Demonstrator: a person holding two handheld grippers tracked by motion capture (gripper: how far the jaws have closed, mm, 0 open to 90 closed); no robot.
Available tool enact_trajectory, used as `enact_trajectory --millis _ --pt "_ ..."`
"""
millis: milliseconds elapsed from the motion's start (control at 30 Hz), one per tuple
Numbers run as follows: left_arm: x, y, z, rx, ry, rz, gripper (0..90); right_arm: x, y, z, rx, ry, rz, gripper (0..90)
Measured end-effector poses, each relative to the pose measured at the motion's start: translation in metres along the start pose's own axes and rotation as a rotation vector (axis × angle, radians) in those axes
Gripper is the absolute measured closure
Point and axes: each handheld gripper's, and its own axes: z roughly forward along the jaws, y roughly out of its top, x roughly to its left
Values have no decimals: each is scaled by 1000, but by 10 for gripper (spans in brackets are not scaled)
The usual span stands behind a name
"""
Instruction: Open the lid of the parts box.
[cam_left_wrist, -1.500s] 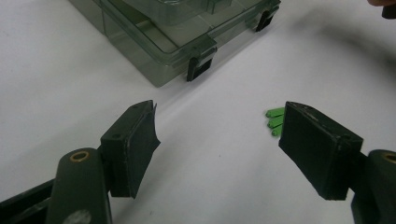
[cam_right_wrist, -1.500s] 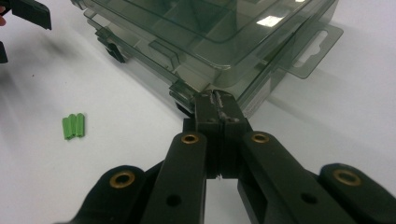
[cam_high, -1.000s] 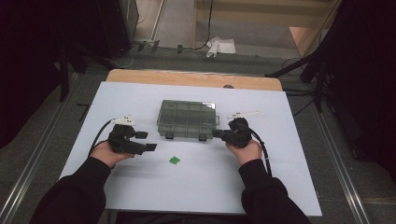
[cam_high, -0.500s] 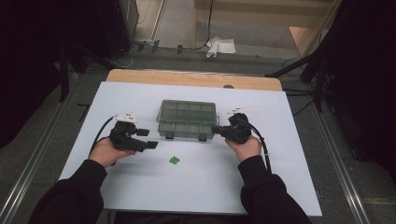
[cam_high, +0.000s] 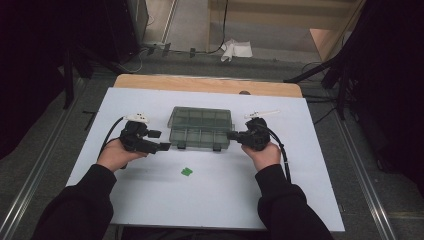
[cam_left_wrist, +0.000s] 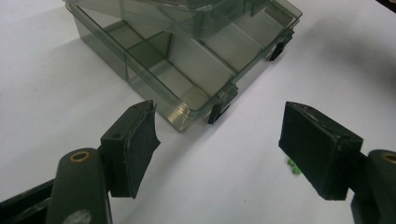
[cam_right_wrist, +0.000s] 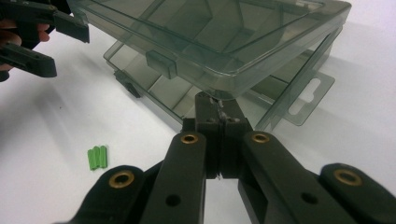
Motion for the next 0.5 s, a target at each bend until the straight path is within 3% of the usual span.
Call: enact_trajectory --millis 133,433,500 --pt "5 9 -1 -18 -47 -18 263 0 2 -1 -3 3 0 900" --pt "9 23 2 -9 3 37 264 0 6 -3 -4 0 -3 900" --pt "11 25 3 -12 -3 37 264 0 7 -3 -4 0 -6 900"
